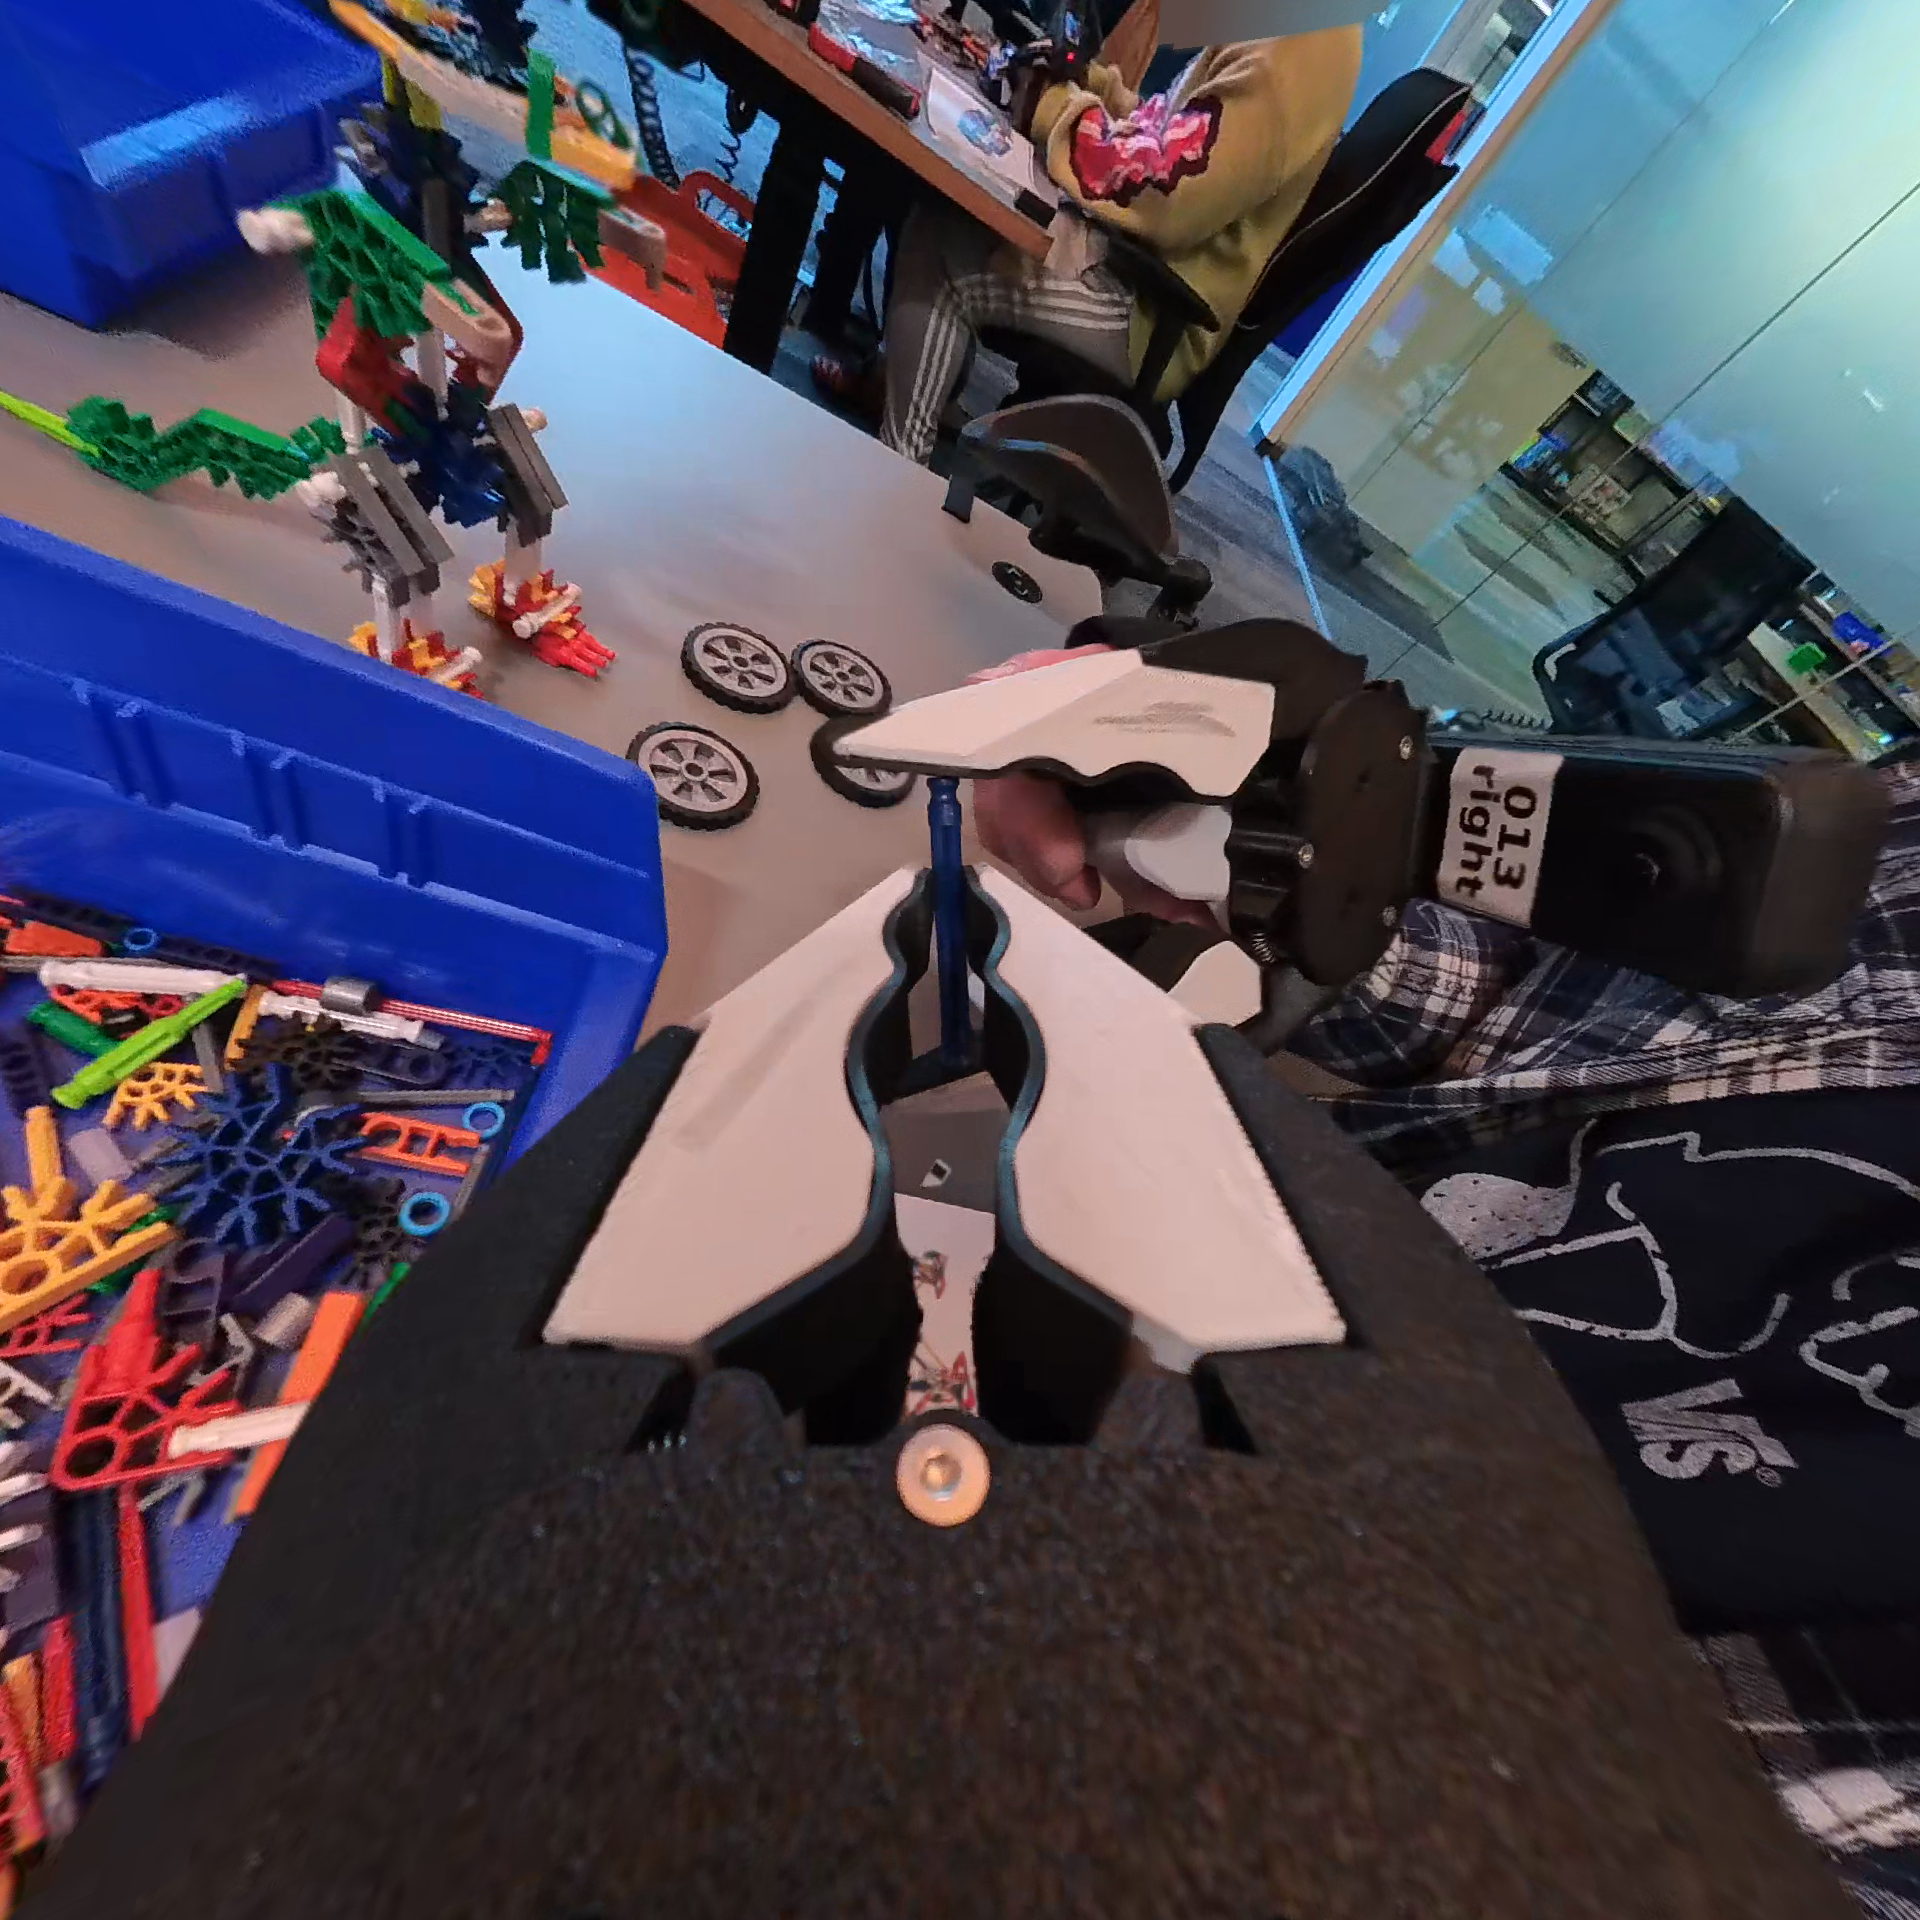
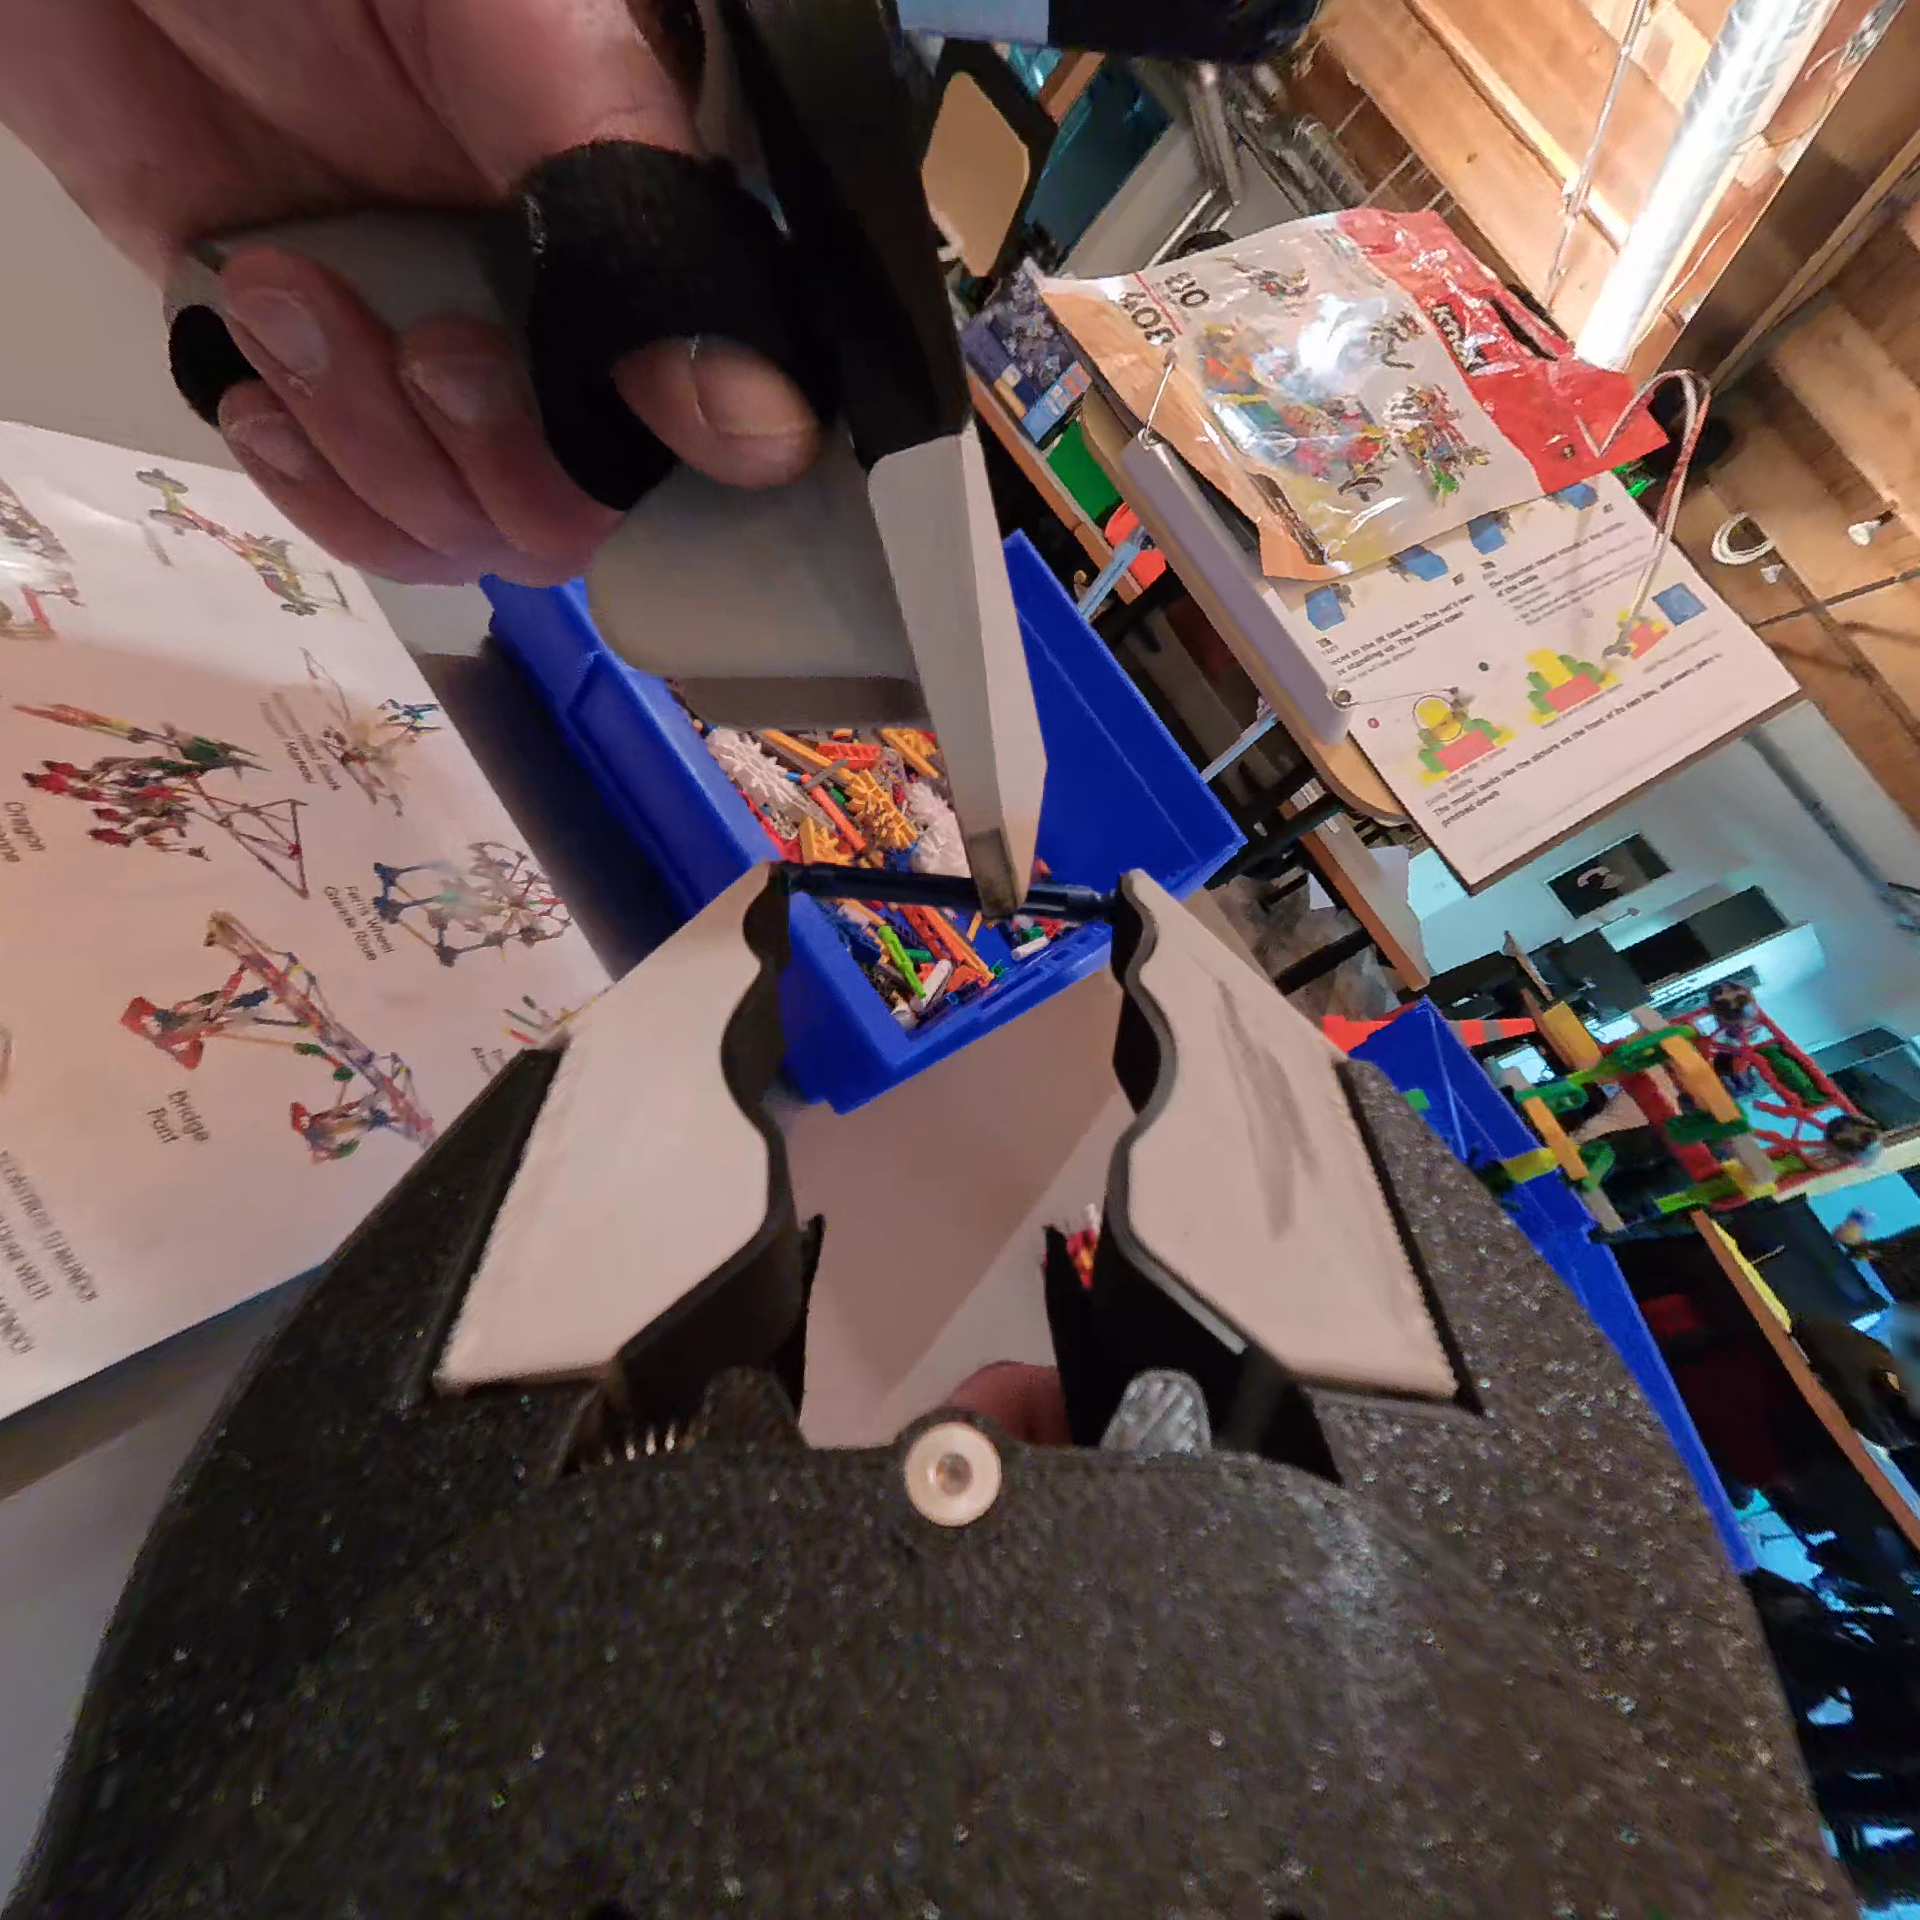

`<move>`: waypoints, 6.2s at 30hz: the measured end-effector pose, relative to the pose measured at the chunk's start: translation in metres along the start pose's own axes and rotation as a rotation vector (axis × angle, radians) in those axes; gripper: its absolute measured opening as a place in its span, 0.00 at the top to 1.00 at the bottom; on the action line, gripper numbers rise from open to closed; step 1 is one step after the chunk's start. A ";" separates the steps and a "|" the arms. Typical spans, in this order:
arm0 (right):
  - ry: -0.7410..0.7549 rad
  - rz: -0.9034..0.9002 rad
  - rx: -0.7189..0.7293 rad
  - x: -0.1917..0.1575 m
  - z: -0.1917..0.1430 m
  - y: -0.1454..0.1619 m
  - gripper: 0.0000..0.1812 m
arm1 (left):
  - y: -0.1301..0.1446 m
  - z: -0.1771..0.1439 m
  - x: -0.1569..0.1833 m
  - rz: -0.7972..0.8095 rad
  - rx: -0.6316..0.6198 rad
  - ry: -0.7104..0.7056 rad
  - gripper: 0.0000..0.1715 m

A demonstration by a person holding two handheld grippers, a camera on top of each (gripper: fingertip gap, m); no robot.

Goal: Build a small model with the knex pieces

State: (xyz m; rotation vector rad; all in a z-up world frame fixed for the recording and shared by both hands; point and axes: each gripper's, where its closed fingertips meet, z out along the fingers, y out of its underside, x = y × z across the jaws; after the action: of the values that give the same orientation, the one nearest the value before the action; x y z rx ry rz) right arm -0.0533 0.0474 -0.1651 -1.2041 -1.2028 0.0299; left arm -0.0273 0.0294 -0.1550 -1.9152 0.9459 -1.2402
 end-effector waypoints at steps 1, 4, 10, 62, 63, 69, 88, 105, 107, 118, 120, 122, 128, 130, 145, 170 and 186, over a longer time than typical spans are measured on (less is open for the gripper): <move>-0.009 0.000 -0.009 -0.002 -0.001 0.002 0.66 | 0.002 0.001 0.000 -0.001 0.002 0.001 0.98; -0.040 0.023 -0.017 -0.002 -0.008 0.004 0.66 | 0.005 0.004 0.001 0.011 0.012 -0.014 0.92; -0.275 0.033 -0.207 -0.003 -0.028 0.047 0.66 | 0.019 -0.019 -0.008 0.191 -0.082 -0.200 0.85; -0.860 0.234 -0.447 -0.073 -0.047 0.090 0.67 | 0.147 -0.122 -0.035 0.364 -0.320 -0.342 0.86; -0.859 0.242 -0.448 -0.073 -0.048 0.092 0.67 | 0.147 -0.123 -0.036 0.365 -0.318 -0.343 0.86; -0.871 0.269 -0.463 -0.077 -0.049 0.098 0.70 | 0.136 -0.124 -0.035 0.384 -0.284 -0.333 0.86; -0.808 0.327 -0.511 -0.063 -0.069 0.115 0.71 | 0.142 -0.124 -0.039 0.420 -0.387 -0.346 0.86; -0.727 0.366 -0.640 -0.039 -0.095 0.132 0.70 | 0.162 -0.122 -0.045 0.386 -0.414 -0.326 0.86; -0.732 0.378 -0.652 -0.042 -0.098 0.136 0.71 | 0.163 -0.121 -0.046 0.383 -0.417 -0.322 0.86; -0.725 0.373 -0.601 -0.050 -0.094 0.131 0.75 | 0.164 -0.118 -0.047 0.385 -0.435 -0.331 0.86; -0.726 0.371 -0.592 -0.051 -0.093 0.129 0.75 | 0.165 -0.118 -0.047 0.386 -0.438 -0.335 0.86; -0.725 0.372 -0.582 -0.053 -0.091 0.128 0.76 | 0.165 -0.118 -0.048 0.382 -0.439 -0.333 0.86; -0.721 0.369 -0.573 -0.054 -0.089 0.126 0.75 | 0.163 -0.118 -0.047 0.393 -0.433 -0.332 0.86; -0.707 0.355 -0.568 -0.052 -0.087 0.125 0.73 | 0.160 -0.119 -0.046 0.403 -0.414 -0.329 0.86; -0.684 0.387 -0.530 -0.041 -0.085 0.117 0.71 | 0.146 -0.126 -0.037 0.436 -0.314 -0.324 0.86; -0.663 0.402 -0.461 -0.039 -0.081 0.110 0.69 | 0.166 -0.124 -0.034 0.442 -0.391 -0.309 0.85; -0.698 0.436 -0.209 -0.056 -0.055 0.041 0.69 | 0.164 -0.122 -0.033 0.466 -0.388 -0.303 0.86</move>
State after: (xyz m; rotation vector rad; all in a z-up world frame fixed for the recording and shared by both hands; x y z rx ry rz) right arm -0.0154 -0.0052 -0.2253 -1.6962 -1.5341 0.7140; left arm -0.1862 -0.0452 -0.2642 -1.9346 1.4346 -0.5076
